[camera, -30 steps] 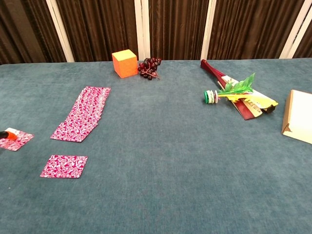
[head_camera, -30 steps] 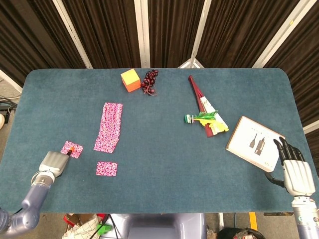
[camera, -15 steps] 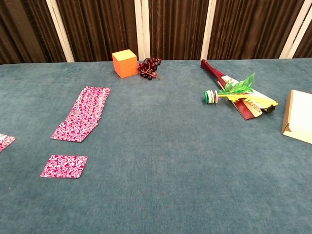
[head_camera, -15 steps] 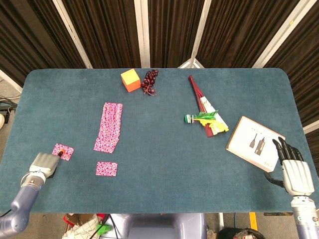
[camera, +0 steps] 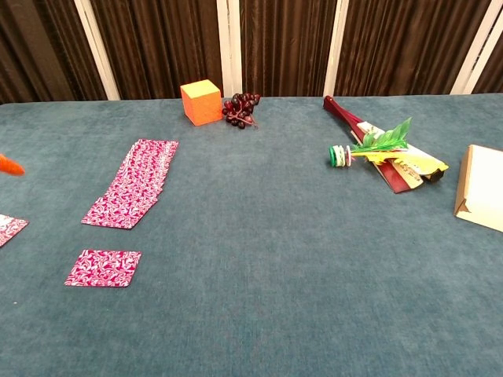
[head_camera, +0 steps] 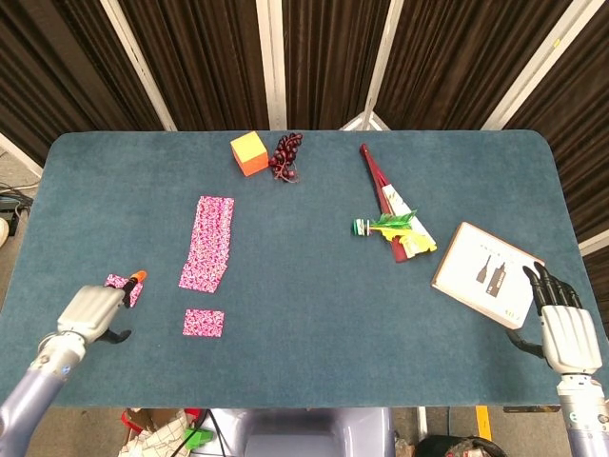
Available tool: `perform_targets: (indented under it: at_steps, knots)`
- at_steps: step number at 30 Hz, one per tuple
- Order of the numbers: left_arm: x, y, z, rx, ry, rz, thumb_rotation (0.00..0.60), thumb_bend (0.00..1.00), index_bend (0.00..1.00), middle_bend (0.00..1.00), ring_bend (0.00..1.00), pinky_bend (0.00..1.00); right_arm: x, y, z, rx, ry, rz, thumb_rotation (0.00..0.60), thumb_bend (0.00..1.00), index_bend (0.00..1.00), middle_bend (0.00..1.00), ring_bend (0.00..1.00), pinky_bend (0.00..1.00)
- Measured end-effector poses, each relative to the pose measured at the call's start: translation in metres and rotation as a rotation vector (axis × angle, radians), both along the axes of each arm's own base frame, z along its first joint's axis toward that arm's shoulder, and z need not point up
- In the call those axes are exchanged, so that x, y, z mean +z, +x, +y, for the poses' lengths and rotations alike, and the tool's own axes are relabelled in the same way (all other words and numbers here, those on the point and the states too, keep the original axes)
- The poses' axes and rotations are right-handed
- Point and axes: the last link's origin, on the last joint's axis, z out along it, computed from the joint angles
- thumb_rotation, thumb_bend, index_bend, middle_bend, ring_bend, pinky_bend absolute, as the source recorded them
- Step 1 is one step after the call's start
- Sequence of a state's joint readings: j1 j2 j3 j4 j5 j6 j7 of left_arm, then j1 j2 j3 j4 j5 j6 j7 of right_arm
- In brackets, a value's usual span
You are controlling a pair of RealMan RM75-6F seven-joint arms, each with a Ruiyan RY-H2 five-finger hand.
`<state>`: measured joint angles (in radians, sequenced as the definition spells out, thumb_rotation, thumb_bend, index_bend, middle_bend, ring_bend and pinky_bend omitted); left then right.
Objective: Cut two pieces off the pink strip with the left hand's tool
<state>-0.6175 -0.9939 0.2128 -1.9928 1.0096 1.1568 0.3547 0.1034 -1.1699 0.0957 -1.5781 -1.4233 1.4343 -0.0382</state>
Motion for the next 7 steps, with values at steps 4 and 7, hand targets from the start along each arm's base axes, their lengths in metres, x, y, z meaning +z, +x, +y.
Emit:
perform_targets:
  at_steps: [4, 7]
  knots:
    - [0.028, 0.005, -0.027, -0.062, 0.123, -0.065, 0.6, 0.2, 0.03, 0.11, 0.03, 0.2, 0.0, 0.002, 0.0, 0.01, -0.006, -0.001, 0.6, 0.22, 0.01, 0.0, 0.13, 0.15]
    - [0.044, -0.001, -0.053, -0.087, 0.239, -0.103, 0.6, 0.2, 0.03, 0.08, 0.0, 0.15, 0.0, 0.004, 0.0, 0.027, -0.012, -0.005, 0.6, 0.22, 0.01, 0.0, 0.13, 0.15]
